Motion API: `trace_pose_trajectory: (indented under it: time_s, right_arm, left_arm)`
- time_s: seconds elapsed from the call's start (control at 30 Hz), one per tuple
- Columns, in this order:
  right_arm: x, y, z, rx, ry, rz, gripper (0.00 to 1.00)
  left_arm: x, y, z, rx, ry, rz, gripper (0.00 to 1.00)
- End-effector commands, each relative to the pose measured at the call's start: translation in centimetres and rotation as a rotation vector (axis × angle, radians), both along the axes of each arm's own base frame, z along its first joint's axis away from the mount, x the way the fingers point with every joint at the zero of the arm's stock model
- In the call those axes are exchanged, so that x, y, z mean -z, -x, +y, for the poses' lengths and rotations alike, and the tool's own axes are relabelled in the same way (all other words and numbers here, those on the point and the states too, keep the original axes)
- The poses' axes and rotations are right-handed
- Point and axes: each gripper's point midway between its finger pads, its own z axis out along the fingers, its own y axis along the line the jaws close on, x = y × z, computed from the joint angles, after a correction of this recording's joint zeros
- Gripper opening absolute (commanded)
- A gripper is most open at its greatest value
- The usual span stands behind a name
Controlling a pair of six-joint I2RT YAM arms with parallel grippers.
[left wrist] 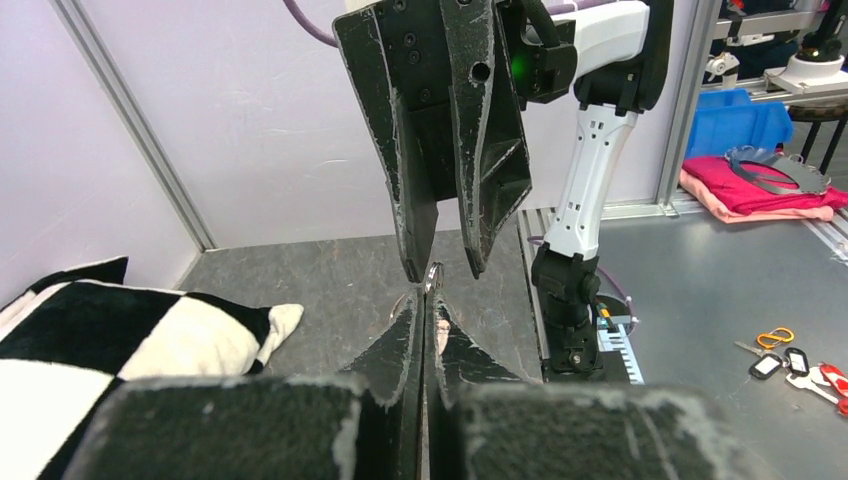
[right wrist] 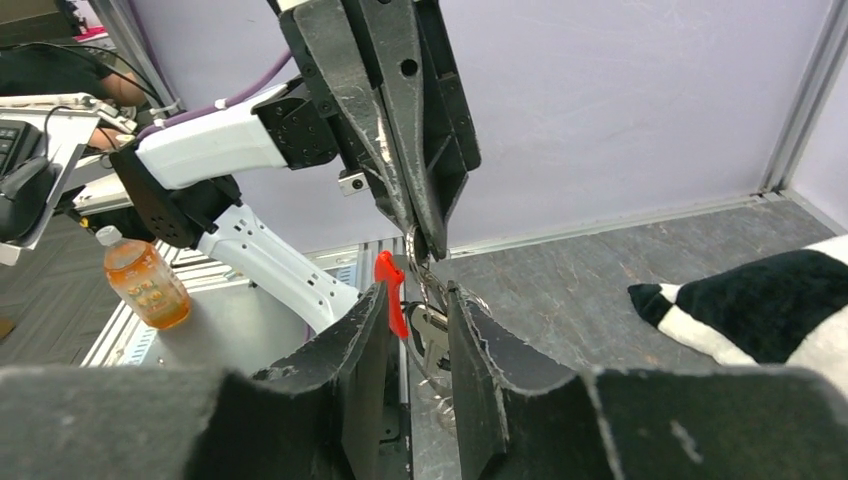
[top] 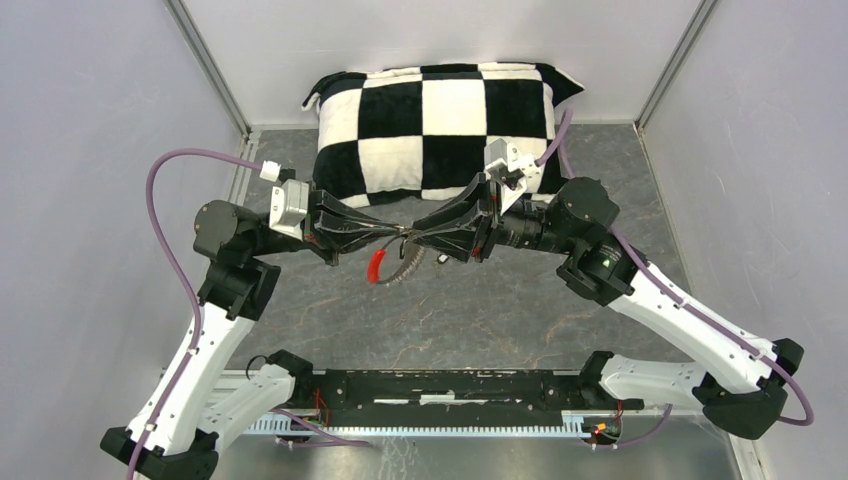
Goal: Put the keys on the keyring
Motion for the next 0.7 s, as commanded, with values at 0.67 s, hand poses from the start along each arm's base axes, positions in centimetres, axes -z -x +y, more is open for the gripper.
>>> trace_pose_trajectory:
  time_s: [0.67]
  right_arm:
    - [0.7, 0.7, 0.9, -0.080, 0.007, 0.003, 0.29]
  left_arm:
    - [-2.3, 0.9, 0.5, -0.013, 0.060, 0.004, 0.02]
